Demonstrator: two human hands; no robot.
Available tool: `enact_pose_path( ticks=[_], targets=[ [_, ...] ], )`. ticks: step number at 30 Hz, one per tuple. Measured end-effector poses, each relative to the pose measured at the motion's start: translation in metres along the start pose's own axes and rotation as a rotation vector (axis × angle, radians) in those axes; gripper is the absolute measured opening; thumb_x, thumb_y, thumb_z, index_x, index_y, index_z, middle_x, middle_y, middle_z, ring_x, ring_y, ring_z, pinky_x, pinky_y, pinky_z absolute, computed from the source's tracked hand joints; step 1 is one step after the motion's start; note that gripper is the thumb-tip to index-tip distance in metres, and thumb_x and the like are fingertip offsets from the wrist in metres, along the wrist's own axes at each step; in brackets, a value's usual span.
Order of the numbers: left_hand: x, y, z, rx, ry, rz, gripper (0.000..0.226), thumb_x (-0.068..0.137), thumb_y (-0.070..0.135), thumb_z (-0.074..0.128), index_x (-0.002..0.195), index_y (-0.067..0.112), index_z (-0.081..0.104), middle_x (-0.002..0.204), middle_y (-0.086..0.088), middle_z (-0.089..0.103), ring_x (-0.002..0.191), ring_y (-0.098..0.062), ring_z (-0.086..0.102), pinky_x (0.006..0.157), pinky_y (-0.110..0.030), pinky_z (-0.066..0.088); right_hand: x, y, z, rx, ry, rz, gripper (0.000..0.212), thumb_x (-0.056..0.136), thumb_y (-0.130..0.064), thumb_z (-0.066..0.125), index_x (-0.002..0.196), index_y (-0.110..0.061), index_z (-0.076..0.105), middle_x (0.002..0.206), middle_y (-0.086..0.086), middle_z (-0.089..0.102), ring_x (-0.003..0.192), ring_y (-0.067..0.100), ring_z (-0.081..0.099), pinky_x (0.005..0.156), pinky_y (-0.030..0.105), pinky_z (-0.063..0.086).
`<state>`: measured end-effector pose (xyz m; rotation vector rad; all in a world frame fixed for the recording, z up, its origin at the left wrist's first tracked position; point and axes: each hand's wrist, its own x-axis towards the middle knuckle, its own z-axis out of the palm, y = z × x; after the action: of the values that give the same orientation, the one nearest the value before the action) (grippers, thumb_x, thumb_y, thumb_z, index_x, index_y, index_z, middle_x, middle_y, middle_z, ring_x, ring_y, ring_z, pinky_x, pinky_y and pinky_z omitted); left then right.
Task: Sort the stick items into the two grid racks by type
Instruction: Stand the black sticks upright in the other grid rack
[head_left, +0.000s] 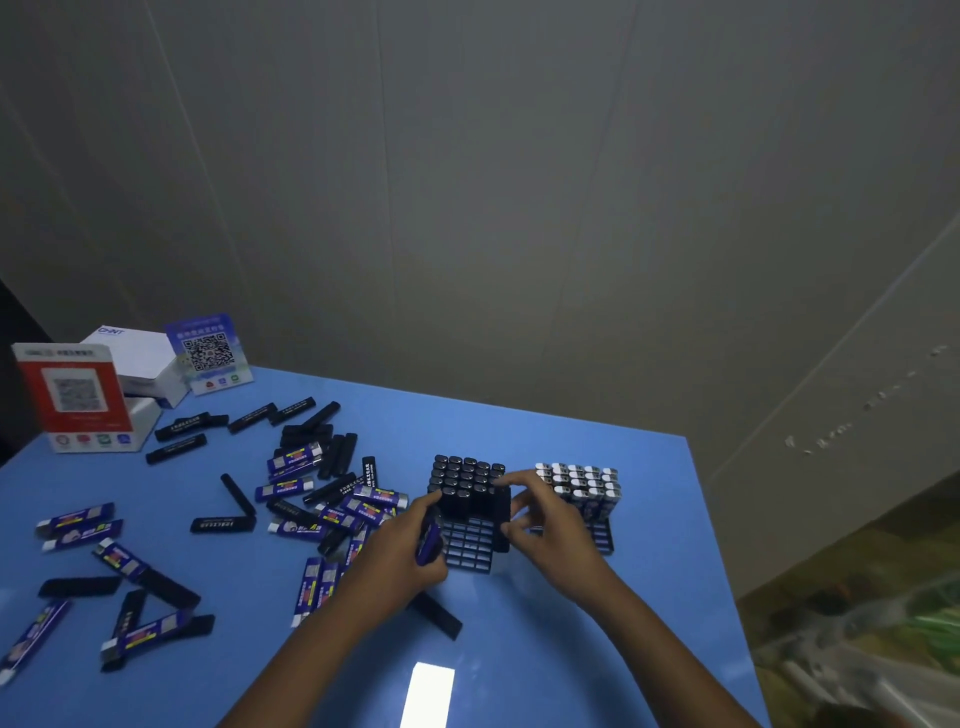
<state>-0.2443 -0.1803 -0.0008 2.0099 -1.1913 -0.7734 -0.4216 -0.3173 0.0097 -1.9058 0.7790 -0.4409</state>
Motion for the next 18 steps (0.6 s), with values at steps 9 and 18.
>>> enact_pose_path(
  ticks=[9, 18],
  targets=[
    [0.0, -0.014, -0.012, -0.012, -0.016, -0.029, 0.075, 0.08, 0.018, 0.069, 0.145, 0.035, 0.035, 0.091, 0.012, 0.056, 0.075, -0.005, 0.054, 0.077, -0.021, 0.047, 0.024, 0.01, 0.024, -0.179, 0.149, -0.026, 0.028, 0.084, -0.004, 0.075, 0.093, -0.029, 0.068, 0.093, -0.017, 0.069, 0.091, -0.002, 0.064, 0.073, 0.01, 0.047],
    [0.003, -0.034, -0.018, -0.017, -0.042, -0.082, 0.078, 0.075, 0.027, 0.069, 0.145, 0.036, 0.035, 0.091, 0.011, 0.059, 0.078, -0.007, 0.056, 0.081, -0.029, 0.053, 0.041, 0.024, 0.035, -0.292, 0.179, -0.033, 0.034, 0.083, -0.001, 0.074, 0.09, -0.031, 0.061, 0.089, -0.014, 0.059, 0.086, 0.002, 0.058, 0.074, 0.017, 0.05]
  ],
)
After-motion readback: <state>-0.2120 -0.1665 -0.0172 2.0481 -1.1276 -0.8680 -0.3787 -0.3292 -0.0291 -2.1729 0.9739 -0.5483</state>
